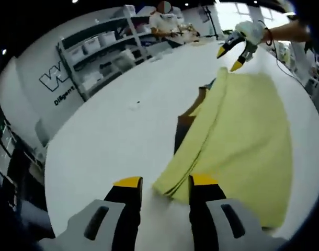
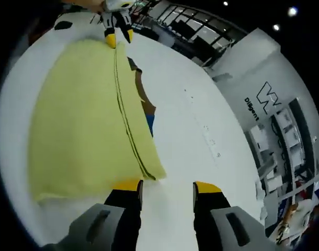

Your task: Fold the garment on the visible template until the final outline fits inside the template.

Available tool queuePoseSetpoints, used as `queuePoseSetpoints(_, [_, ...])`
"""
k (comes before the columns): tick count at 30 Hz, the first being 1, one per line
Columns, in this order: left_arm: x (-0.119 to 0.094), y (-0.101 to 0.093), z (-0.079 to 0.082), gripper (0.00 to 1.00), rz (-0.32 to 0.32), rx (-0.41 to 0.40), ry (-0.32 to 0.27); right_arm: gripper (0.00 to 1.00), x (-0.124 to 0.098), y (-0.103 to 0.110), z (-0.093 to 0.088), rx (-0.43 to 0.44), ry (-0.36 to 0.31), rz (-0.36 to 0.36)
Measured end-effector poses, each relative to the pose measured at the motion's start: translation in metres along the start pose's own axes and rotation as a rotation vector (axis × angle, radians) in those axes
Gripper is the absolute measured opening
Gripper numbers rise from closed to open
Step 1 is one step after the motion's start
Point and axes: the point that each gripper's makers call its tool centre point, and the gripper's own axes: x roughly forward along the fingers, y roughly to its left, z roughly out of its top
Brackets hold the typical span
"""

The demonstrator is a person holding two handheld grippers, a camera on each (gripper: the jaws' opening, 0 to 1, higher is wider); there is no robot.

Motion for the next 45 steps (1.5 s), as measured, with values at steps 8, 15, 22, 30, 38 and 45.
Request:
queuePoseSetpoints(8, [0.009, 0.000, -0.004, 0.16, 0.011, -0.042, 0.042, 0.07, 0.012, 0.006, 0.003, 0.041, -0.013, 0.085])
queuePoseSetpoints(15, [0.011, 0.015, 0.002, 0.08, 0.048, -0.255, -0.006, 0.00, 0.018, -0.008, 0.009, 0.323, -0.068, 0.082])
queuePoseSetpoints(22, [0.018, 0.029, -0.012, 0.09, 0.142, -0.356, 0.063, 0.00, 0.030, -0.018, 0.008, 0.706, -0.124, 0.022])
queuePoseSetpoints(30, [0.002, 0.030, -0.017, 0.29, 0.167, -0.555, 0.062, 0.27, 0.023, -0.011, 0.002, 1.079, -0.099, 0.042])
queuePoseSetpoints(38, [-0.016, 0.011, -0.005, 0.53, 0.123, -0.722, 0.022, 0.53, 0.006, 0.000, 0.010, 1.198, -0.115, 0.062])
queuePoseSetpoints(45, [-0.034, -0.015, -0.005, 0.60, 0.097, -0.729, 0.035, 0.64, -0.016, 0.023, 0.026, 1.219, -0.125, 0.102])
